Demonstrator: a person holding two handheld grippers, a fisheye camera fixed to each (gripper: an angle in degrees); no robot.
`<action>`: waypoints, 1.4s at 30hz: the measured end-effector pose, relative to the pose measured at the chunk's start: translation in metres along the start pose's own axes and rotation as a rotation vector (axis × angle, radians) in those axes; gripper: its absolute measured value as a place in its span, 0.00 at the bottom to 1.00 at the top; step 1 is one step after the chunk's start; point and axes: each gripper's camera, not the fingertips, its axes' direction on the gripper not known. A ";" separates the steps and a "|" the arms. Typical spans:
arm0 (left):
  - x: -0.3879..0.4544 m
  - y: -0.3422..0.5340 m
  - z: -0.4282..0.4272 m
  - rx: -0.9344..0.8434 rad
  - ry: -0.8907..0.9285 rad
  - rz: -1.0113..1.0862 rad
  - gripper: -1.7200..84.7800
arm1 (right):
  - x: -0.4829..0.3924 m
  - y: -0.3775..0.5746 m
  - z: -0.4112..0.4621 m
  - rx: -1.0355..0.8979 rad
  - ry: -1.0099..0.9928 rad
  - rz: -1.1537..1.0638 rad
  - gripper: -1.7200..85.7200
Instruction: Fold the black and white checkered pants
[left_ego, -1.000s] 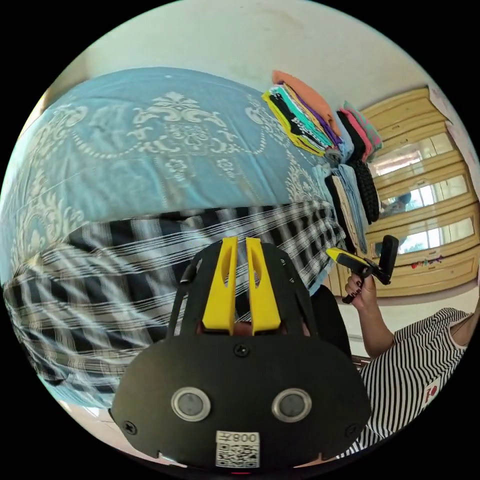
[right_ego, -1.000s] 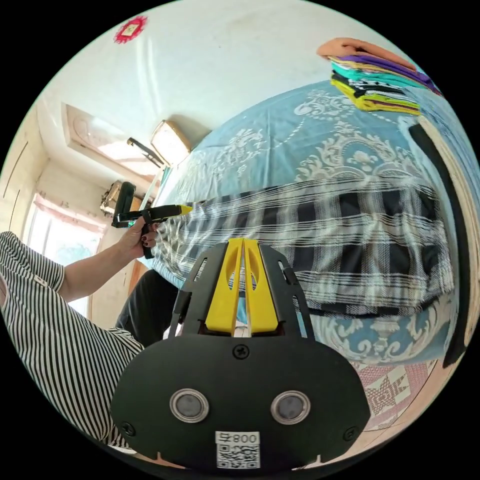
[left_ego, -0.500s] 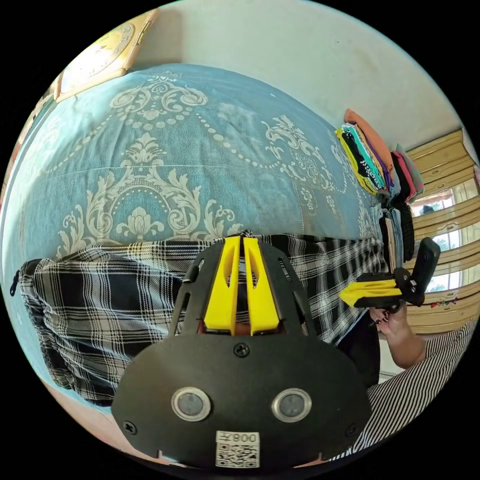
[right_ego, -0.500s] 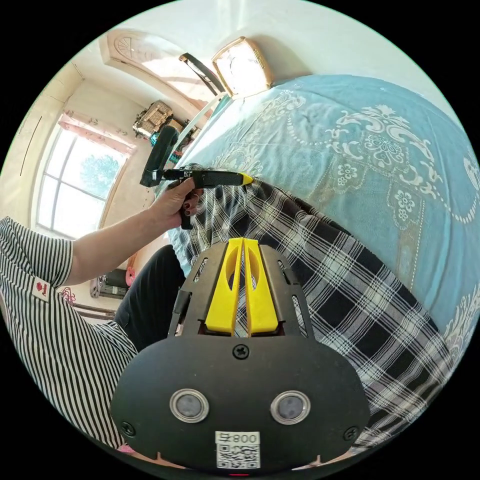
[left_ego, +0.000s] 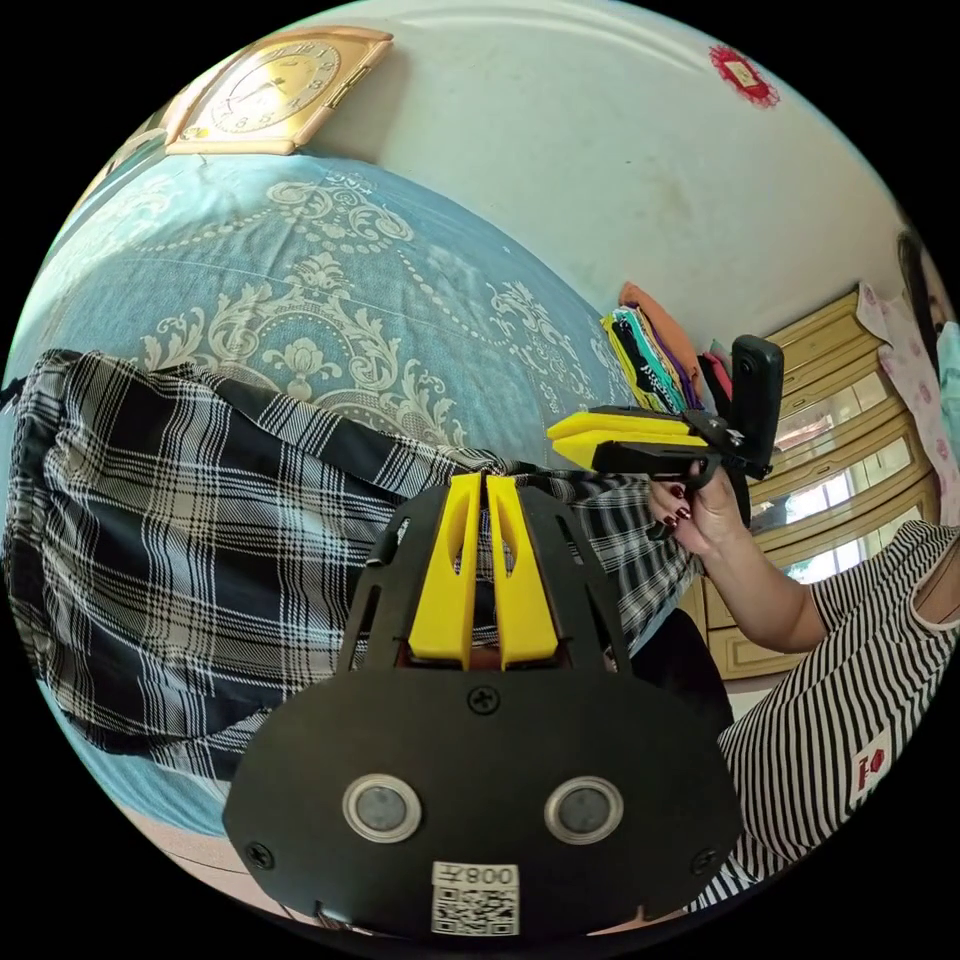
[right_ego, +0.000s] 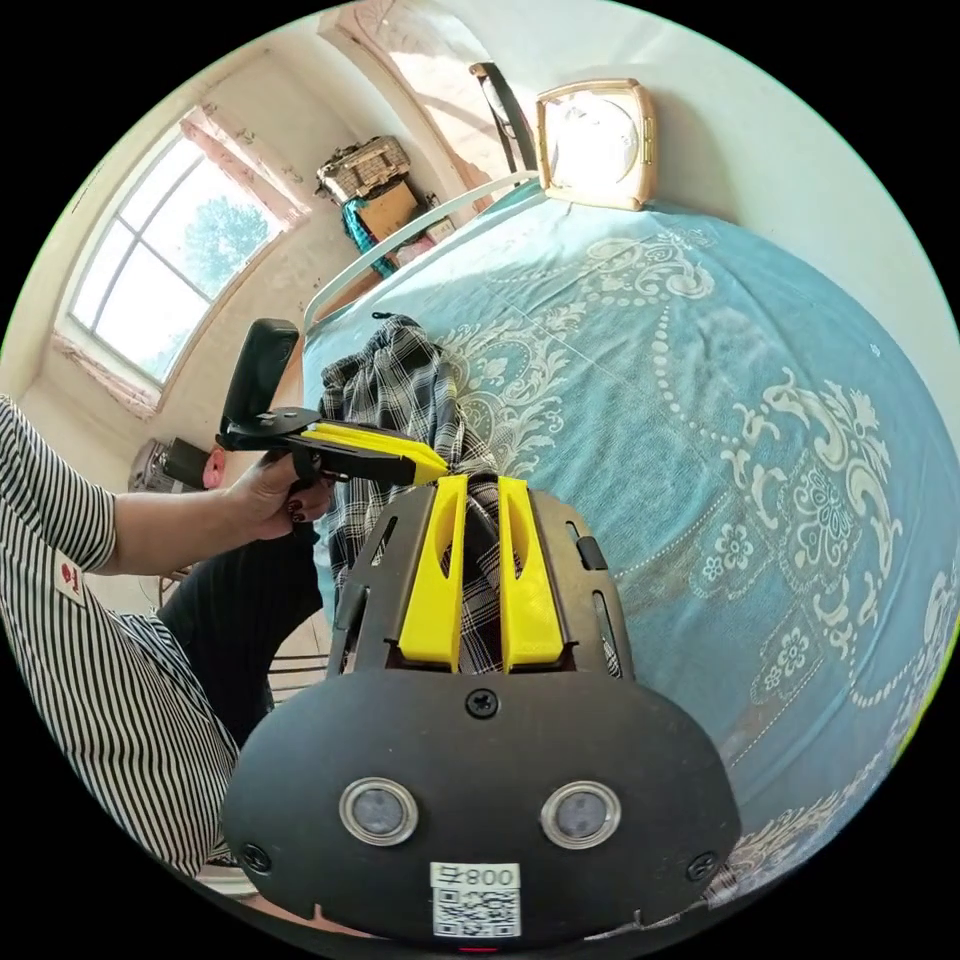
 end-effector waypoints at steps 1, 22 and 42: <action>-0.002 0.001 -0.003 0.001 0.001 0.004 0.04 | 0.002 -0.004 0.006 -0.018 0.003 -0.021 0.10; -0.068 0.013 -0.086 0.088 0.059 -0.025 0.03 | 0.097 -0.099 0.081 -0.075 0.036 -0.149 0.03; -0.093 0.014 -0.110 -0.103 -0.084 -0.056 0.02 | 0.250 -0.153 0.107 -0.125 -0.186 0.253 0.02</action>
